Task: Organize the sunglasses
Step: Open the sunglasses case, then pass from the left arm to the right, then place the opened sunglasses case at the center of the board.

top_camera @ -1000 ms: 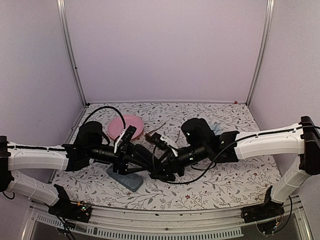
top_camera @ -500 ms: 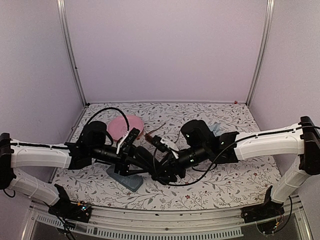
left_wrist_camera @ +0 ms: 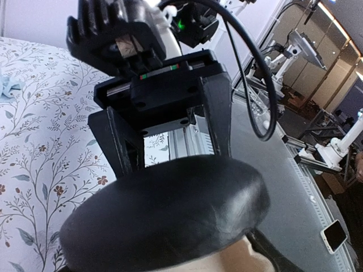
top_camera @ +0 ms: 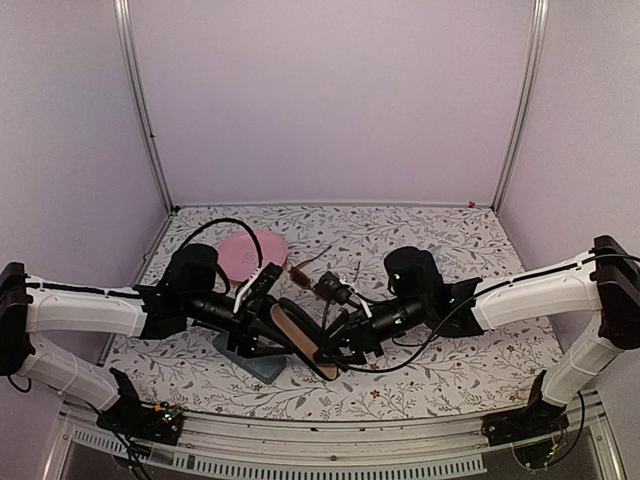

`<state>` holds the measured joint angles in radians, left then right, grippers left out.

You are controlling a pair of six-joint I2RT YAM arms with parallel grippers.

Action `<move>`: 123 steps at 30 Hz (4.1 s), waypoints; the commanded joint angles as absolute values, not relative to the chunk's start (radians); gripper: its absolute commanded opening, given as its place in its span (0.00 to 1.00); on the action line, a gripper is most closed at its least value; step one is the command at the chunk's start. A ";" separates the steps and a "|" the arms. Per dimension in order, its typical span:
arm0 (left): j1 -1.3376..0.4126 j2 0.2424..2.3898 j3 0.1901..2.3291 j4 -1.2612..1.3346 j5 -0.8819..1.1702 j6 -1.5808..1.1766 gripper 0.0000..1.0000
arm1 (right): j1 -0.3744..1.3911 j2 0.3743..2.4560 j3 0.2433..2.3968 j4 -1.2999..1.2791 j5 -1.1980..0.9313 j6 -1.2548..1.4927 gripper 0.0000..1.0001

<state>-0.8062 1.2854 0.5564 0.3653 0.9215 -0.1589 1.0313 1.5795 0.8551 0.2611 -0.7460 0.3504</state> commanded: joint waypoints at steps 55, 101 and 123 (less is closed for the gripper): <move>-0.803 1.283 0.511 0.471 0.934 -0.189 0.00 | 1.078 1.544 1.148 -0.350 -0.347 0.124 0.41; -0.748 1.218 0.406 0.482 0.672 -0.233 0.99 | 1.014 1.519 1.072 -0.540 0.188 0.057 0.02; -0.715 1.181 0.408 0.366 0.377 -0.267 0.99 | 1.021 1.844 1.268 -0.607 0.492 -0.206 0.06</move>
<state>-0.7319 1.1755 0.4118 0.3759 0.4019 -0.2630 1.0206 1.8122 1.2404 -0.6048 0.3969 -0.1627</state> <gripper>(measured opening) 0.990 0.102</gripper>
